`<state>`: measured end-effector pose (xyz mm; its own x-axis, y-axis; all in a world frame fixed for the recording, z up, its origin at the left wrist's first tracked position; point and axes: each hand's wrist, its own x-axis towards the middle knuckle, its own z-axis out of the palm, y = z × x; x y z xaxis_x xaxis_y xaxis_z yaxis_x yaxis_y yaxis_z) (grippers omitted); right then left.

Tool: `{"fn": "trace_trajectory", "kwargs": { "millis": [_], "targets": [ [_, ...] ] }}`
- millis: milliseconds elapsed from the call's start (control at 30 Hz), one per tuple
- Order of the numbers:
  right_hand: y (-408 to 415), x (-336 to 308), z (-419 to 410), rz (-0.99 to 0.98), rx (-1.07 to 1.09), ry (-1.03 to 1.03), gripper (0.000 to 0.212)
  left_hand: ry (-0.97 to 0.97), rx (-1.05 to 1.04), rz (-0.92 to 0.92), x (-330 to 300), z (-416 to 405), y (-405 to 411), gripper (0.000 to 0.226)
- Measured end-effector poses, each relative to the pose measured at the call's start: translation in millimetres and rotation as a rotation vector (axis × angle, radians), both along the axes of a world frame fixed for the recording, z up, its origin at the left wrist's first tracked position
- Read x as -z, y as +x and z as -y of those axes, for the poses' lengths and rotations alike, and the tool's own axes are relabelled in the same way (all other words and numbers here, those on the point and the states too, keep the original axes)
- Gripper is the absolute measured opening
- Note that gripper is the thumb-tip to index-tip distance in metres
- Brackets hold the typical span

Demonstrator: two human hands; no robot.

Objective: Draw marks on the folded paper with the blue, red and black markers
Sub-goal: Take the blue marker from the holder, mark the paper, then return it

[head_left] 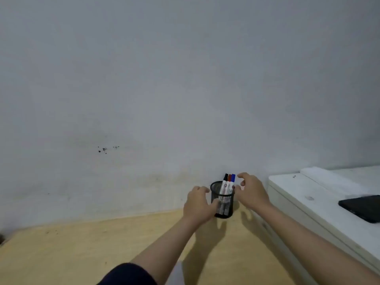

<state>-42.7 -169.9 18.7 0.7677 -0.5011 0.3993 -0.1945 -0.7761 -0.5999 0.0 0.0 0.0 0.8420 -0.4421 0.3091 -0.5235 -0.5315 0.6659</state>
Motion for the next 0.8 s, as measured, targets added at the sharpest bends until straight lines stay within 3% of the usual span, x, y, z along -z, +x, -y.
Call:
{"fn": "trace_trajectory", "kwargs": {
  "millis": [233, 400, 500, 667, 800],
  "targets": [
    [34.4, 7.1, 22.3, -0.098, 0.005, -0.108, 0.05, 0.079, -0.1, 0.227, 28.0, 35.3, 18.9, 0.045],
    [49.2, 9.4, 29.8, -0.089, 0.001, -0.182, 0.028, 0.041, -0.14, 0.276, 36.4, 47.0, 28.5, 0.041],
    [46.6, 10.9, 31.0, 0.014, -0.035, -0.119, 0.012, 0.04, -0.171, 0.262, 36.8, 51.1, 30.8, 0.038],
    [31.8, 5.9, 20.9, 0.202, -0.125, 0.05, 0.009, 0.07, -0.215, 0.2, 27.9, 55.9, 26.6, 0.032],
    [11.9, -7.8, 7.2, 0.417, -0.161, -0.038, 0.015, 0.119, -0.184, 0.088, 15.3, 51.6, 18.0, 0.032]
  ]
}}
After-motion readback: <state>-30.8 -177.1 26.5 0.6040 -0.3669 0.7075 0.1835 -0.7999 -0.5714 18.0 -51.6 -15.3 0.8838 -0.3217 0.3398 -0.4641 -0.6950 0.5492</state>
